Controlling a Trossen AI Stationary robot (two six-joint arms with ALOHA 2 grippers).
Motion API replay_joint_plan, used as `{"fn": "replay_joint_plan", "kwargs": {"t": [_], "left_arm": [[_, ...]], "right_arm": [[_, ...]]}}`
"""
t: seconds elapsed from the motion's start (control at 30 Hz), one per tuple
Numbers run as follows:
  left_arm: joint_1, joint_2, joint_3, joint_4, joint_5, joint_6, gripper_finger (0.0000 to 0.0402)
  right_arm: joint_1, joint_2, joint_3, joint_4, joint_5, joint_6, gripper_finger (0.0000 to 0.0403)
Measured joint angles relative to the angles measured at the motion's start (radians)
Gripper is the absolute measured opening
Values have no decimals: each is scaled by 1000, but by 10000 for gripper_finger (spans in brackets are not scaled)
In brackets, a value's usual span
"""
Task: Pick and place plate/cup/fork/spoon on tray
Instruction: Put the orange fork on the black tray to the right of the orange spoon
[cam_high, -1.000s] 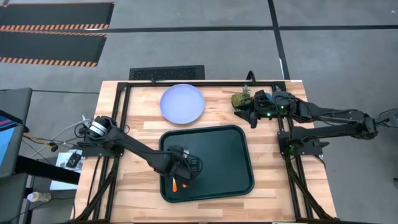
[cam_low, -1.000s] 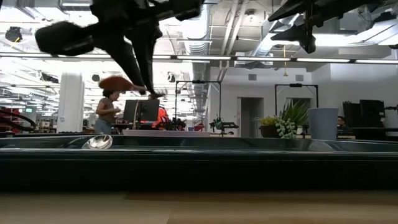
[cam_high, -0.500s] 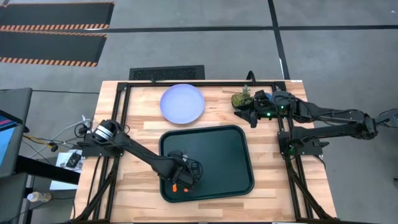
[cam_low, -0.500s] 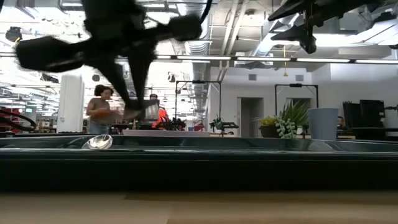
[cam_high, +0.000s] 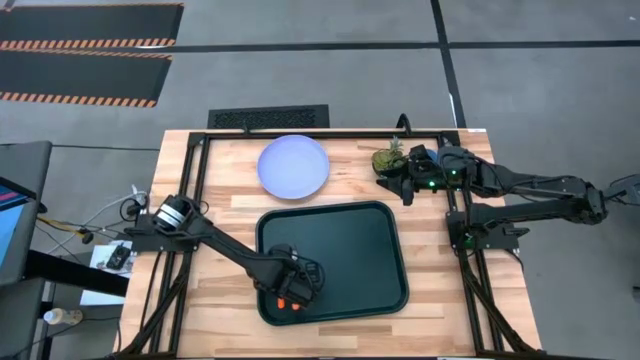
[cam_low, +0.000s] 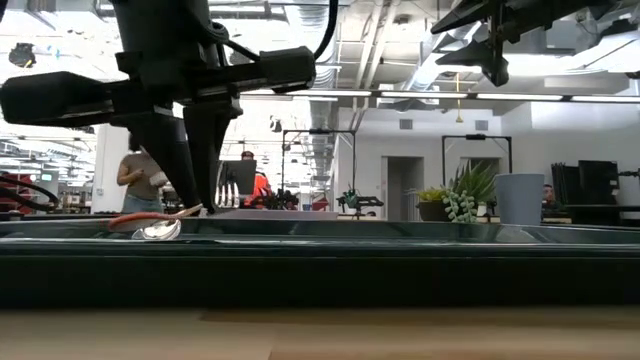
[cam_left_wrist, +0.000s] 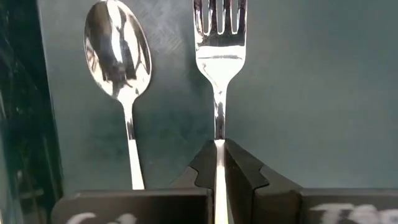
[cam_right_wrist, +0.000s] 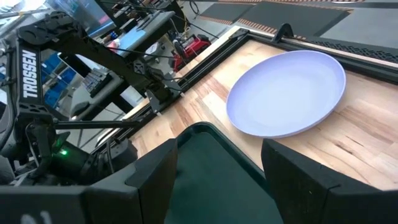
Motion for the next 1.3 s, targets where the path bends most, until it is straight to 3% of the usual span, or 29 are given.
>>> {"fn": "replay_joint_plan", "kwargs": {"t": [1.3], "left_arm": [[19, 30, 0, 55, 23, -3, 3]], "right_arm": [[0, 0, 0, 0, 1, -26, 260]]}}
